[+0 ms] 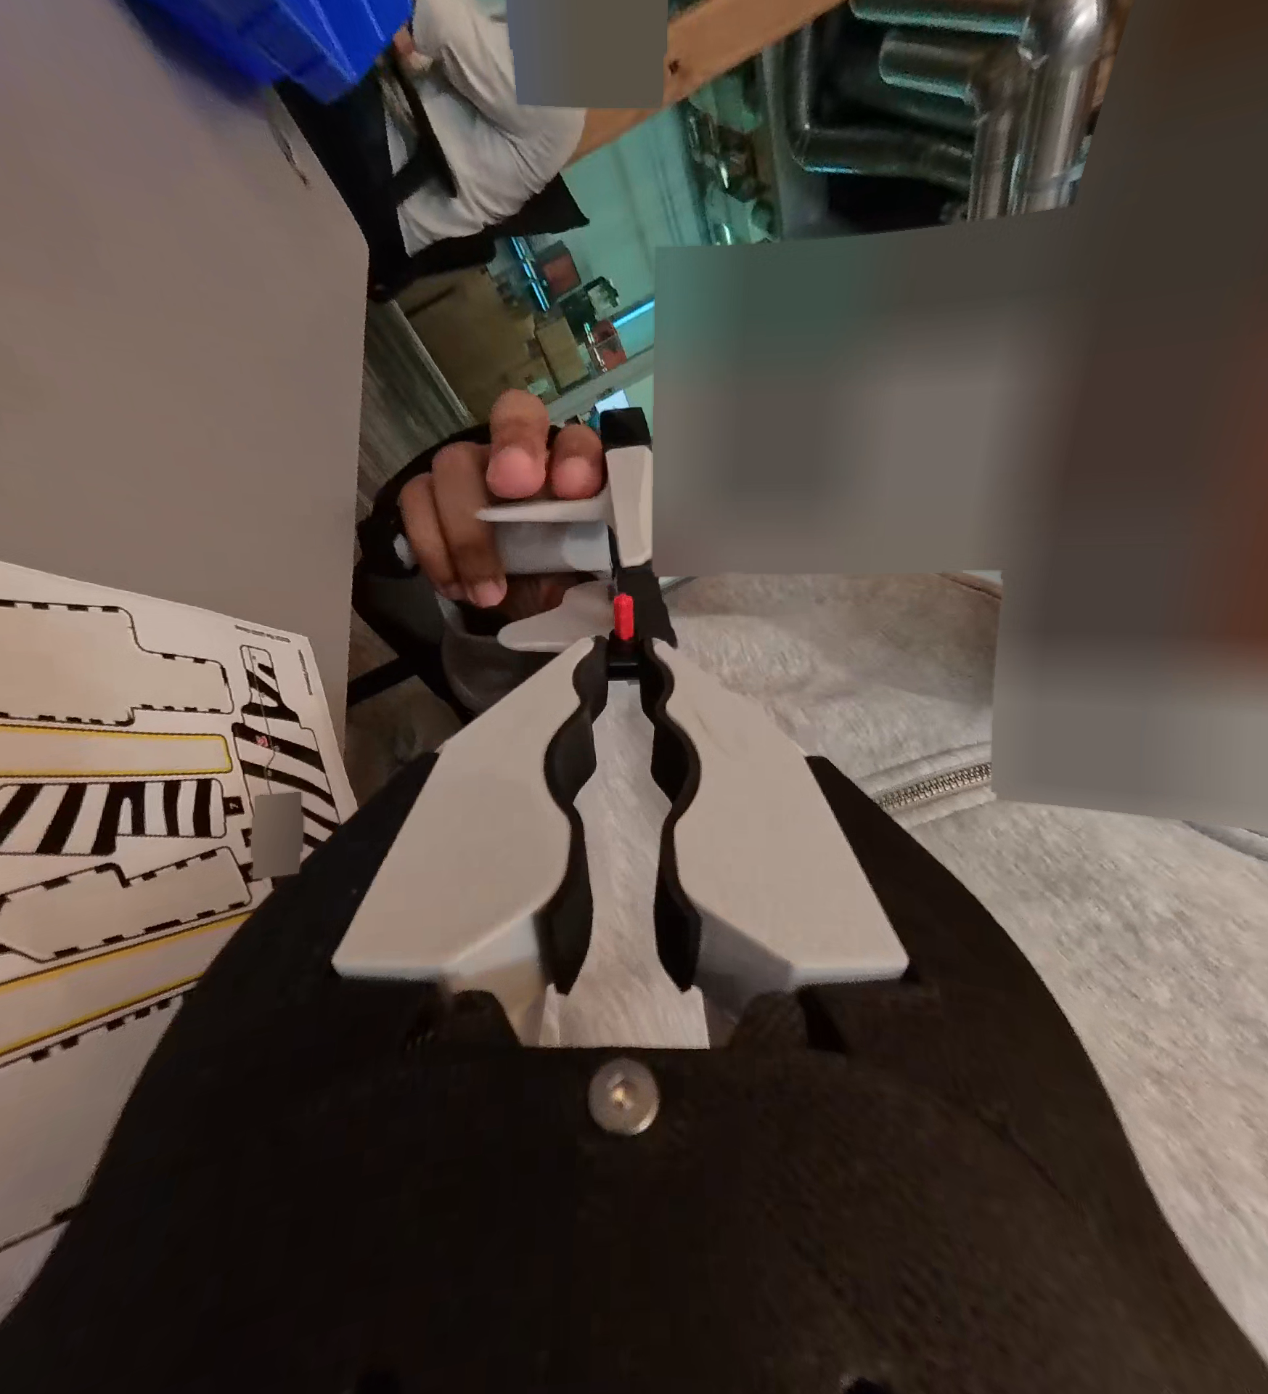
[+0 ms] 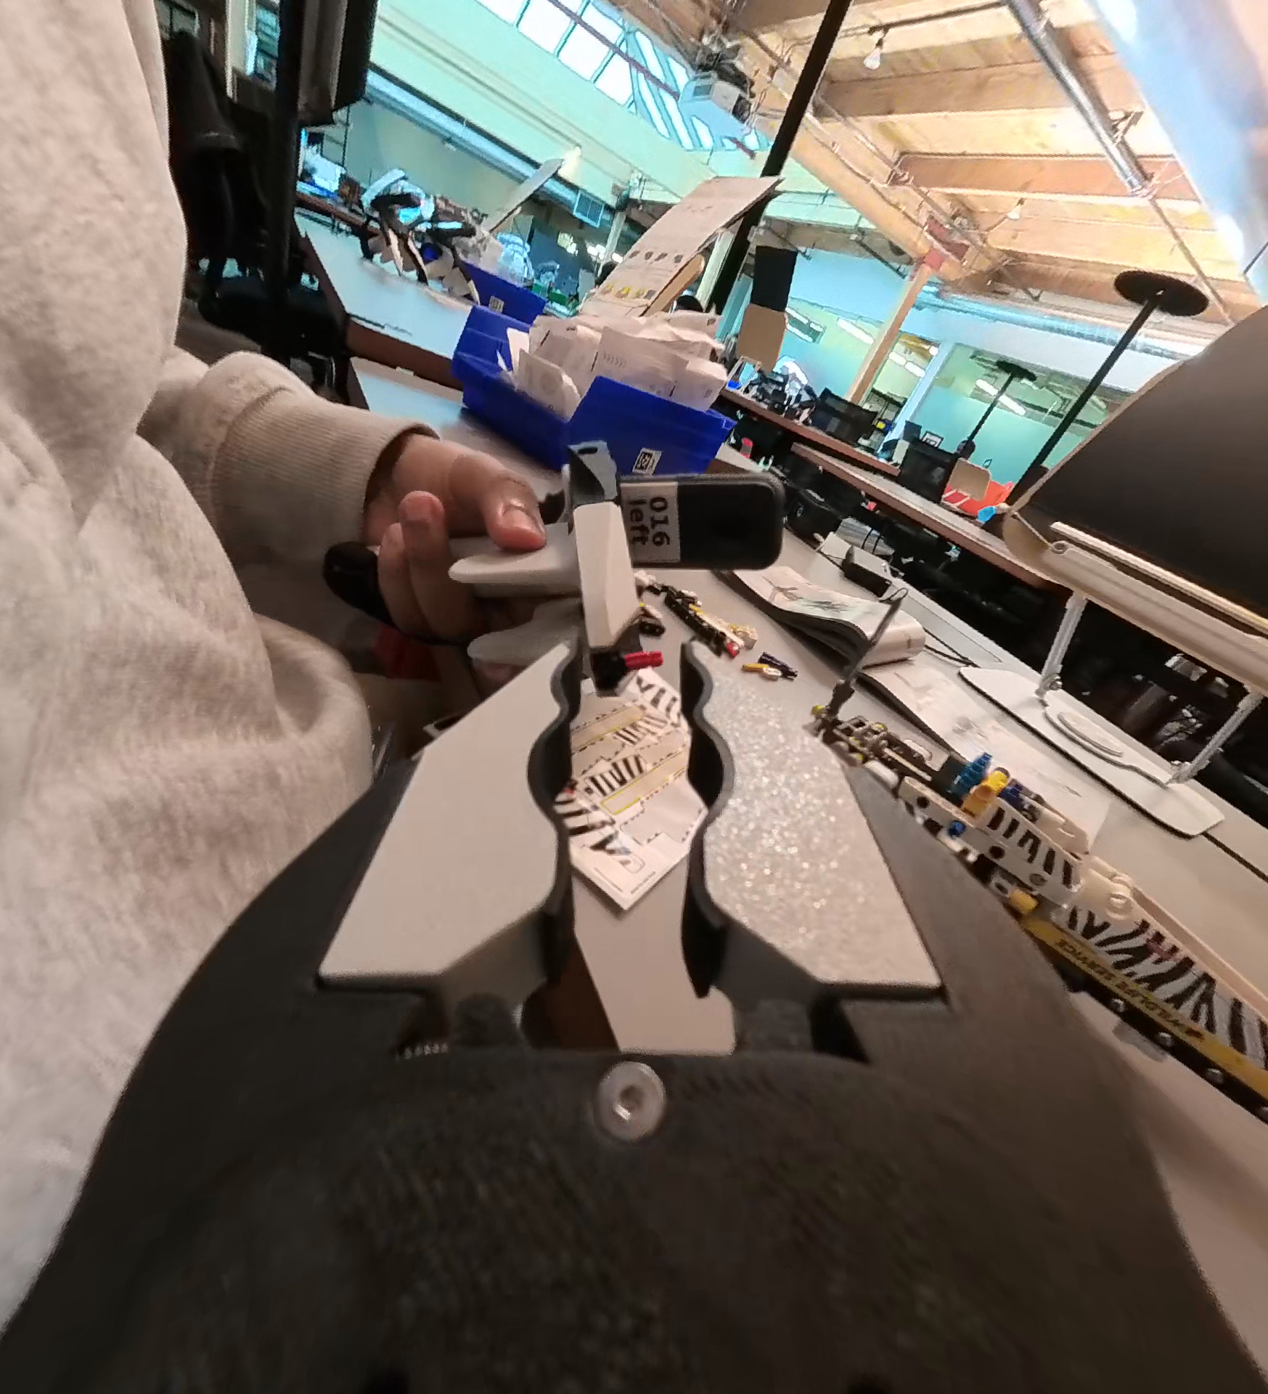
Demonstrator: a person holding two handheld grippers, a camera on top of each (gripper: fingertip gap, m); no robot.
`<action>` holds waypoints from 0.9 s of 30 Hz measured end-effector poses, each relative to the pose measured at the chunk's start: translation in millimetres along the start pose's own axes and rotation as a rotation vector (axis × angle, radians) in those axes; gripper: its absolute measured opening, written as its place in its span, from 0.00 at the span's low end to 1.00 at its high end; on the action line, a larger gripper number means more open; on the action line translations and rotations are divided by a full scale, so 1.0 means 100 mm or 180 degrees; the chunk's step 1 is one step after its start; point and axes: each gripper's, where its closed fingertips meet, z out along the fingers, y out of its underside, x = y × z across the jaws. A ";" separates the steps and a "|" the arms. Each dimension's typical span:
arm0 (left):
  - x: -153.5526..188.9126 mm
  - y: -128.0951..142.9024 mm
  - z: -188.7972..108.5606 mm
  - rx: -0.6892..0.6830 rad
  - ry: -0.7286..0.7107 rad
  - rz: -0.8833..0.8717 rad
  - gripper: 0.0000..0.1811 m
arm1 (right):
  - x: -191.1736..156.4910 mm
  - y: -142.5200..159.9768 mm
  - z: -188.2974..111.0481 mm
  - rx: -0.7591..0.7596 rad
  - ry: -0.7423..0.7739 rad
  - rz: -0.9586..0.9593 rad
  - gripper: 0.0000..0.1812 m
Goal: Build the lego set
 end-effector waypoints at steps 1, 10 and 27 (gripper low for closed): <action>0.01 0.02 0.01 -0.0038 0.0019 -0.0001 0.03 | -0.02 0.02 0.00 -0.0059 -0.0039 -0.0020 0.13; 0.01 0.14 0.05 -0.0277 0.0003 0.0084 0.02 | -0.15 0.05 -0.01 -0.0333 -0.0228 -0.0205 0.10; 0.02 0.26 0.14 -0.0544 -0.0004 -0.0236 0.03 | -0.29 0.00 -0.04 -0.0394 -0.0669 -0.0678 0.09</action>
